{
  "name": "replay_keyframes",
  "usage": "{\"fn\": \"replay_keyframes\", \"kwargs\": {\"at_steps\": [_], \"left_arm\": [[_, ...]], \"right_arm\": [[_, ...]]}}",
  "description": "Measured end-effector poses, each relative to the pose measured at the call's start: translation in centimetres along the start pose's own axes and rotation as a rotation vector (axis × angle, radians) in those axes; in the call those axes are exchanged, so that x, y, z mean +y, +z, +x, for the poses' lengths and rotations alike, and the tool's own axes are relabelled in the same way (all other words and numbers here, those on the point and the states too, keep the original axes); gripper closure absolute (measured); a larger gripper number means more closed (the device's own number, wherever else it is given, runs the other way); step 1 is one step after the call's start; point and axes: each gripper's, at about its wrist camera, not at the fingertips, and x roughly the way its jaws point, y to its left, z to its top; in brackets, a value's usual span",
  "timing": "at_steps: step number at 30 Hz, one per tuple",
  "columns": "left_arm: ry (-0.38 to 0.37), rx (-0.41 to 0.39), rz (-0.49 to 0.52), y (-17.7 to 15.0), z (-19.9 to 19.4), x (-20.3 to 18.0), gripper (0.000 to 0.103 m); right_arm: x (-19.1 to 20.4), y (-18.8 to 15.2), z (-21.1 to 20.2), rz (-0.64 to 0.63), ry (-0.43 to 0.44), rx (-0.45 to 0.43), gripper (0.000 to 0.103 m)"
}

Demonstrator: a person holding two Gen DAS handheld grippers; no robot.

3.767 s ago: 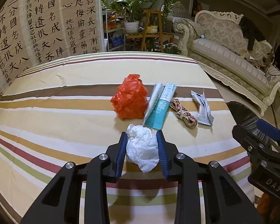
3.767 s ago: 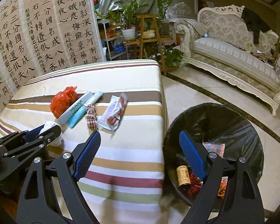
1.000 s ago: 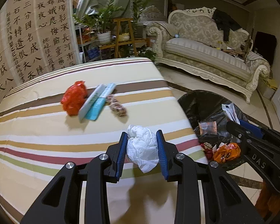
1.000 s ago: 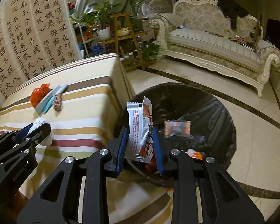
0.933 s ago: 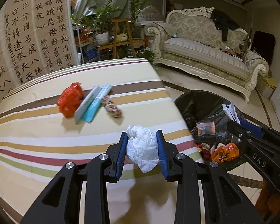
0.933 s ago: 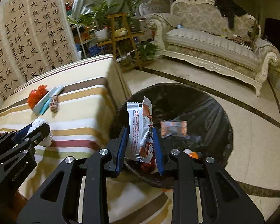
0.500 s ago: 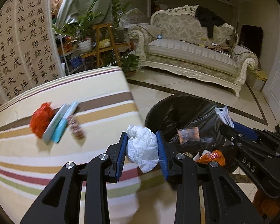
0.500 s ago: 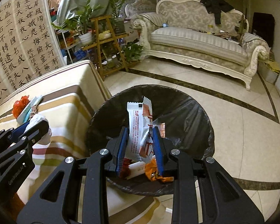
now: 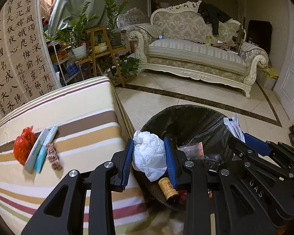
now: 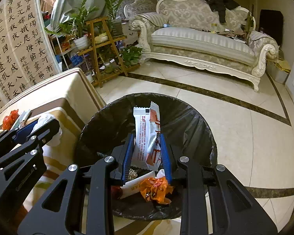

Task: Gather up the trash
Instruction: 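Carry tissue and snack wrapper over the bin and open both grippers, then move both open grippers back over the table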

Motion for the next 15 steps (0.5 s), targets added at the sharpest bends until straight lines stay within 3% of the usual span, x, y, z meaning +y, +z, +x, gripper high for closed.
{"fn": "replay_keyframes", "kwargs": {"at_steps": [4,15], "left_arm": [[-0.003,0.013,0.005,0.4,0.8,-0.4,0.070],[0.004,0.028,0.001,0.3,1.5,-0.7,0.039]], "right_arm": [[-0.5,0.3,0.4,0.016,-0.011,-0.005,0.074],[-1.8,0.1,0.4,0.060,-0.045,-0.017,0.050]]}}
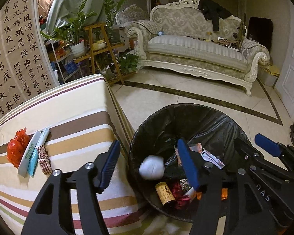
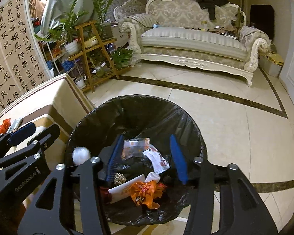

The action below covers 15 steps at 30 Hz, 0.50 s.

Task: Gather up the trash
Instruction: 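Move both open grippers back over the table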

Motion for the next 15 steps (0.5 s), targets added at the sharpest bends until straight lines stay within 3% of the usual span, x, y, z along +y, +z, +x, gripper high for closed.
{"fn": "replay_keyframes", "kwargs": {"at_steps": [2,8,15], "left_arm": [[0.002,-0.005,-0.006,0.1,-0.1,0.1,0.033],[0.019,-0.015,-0.011,0.1,-0.7,0.6,0.028],[0.030,-0.024,-0.031,-0.2,-1.8,1.5,0.027]], "right_arm": [[-0.1,-0.1,-0.2,0.005,-0.006,-0.006,0.041],[-0.7,-0.1,-0.7,0.026,-0.027,-0.023,0.028],[-0.2,-0.2,-1.5,0.014,-0.045,-0.038,0.020]]}}
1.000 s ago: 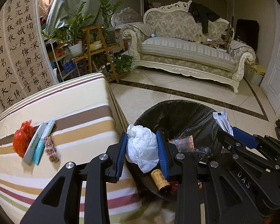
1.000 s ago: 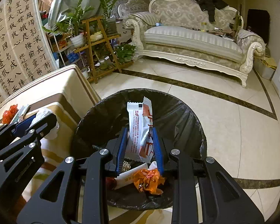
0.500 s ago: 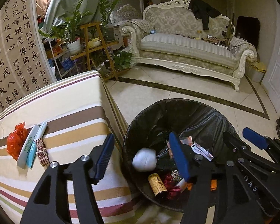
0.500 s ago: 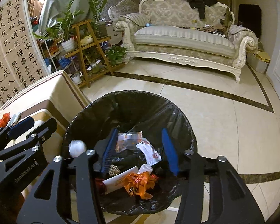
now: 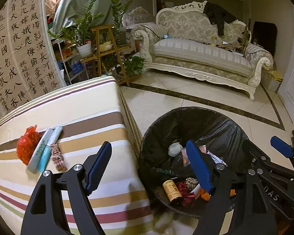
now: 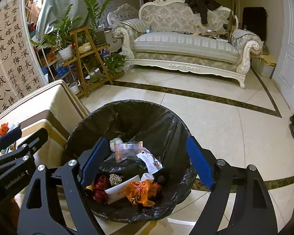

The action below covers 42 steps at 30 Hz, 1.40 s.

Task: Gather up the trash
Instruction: 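Move both open grippers back over the table, then grasp the red checkered ribbon bundle with the right gripper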

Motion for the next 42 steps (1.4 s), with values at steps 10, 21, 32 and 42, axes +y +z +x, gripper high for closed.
{"fn": "replay_keyframes", "kwargs": {"at_steps": [10,21,32,42], "left_arm": [[0.078,-0.013,-0.054,-1.2,-1.8,4.1,0.023],[0.192,0.010,-0.183,-3.7,-3.5,12.3,0.023],[0.305,0.025,-0.294,-6.1,-5.0,20.1,0.023],[0.371,0.051,-0.366,-7.7,-5.4,24.6,0.023]], "right_arm": [[2.4,-0.2,-1.1,0.028,0.072,-0.007,0.015],[10.1,-0.2,-1.7,-0.126,0.177,0.016,0.015],[17.9,-0.8,-1.6,-0.264,0.271,0.060,0.024],[23.0,-1.4,-0.9,-0.363,0.319,0.102,0.038]]}}
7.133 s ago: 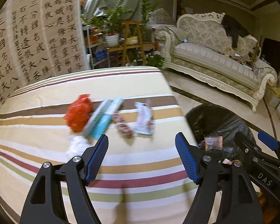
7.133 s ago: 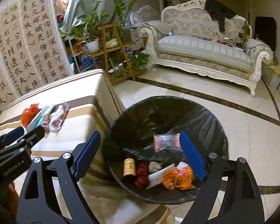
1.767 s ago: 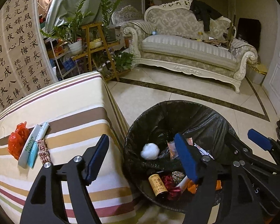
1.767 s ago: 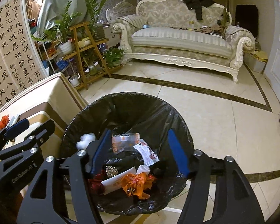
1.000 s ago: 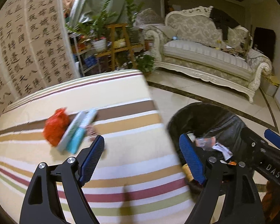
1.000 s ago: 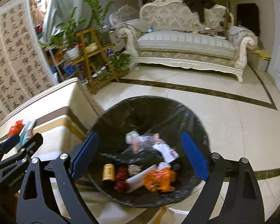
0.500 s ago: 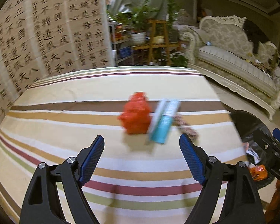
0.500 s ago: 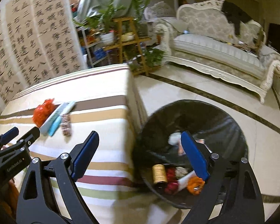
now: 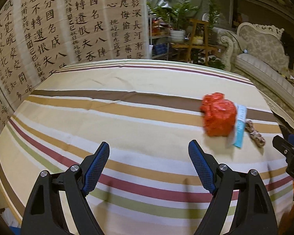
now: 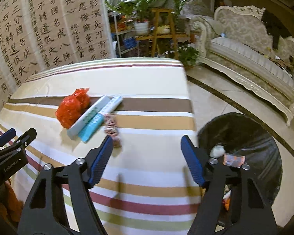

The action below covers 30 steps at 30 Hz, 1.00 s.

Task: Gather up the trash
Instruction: 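Grasp the red checkered ribbon bundle with the right gripper, then grasp the red plastic bag with the left gripper while the right gripper holds the ribbon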

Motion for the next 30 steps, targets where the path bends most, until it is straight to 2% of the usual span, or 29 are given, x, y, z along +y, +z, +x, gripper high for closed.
{"fn": "replay_keyframes", "kwargs": {"at_steps": [9,11,13,19,30], "left_arm": [[-0.015,0.003,-0.006,0.1,0.2,0.3,0.023],[-0.022,0.002,-0.002,0.2,0.2,0.2,0.023],[-0.028,0.002,0.002,0.3,0.3,0.1,0.023],[-0.071,0.010,0.011,1.1,0.7,-0.8,0.023],[-0.136,-0.008,0.076,3.9,1.2,-4.6,0.023]], "right_arm": [[3.5,1.0,2.7,-0.073,0.045,0.068,0.066],[4.0,1.1,3.3,-0.090,0.046,0.081,0.080],[4.2,1.2,3.6,-0.106,0.037,0.084,0.085],[3.5,1.5,3.3,-0.093,0.018,0.066,0.086],[0.8,2.0,2.7,-0.014,0.013,0.032,0.085]]}}
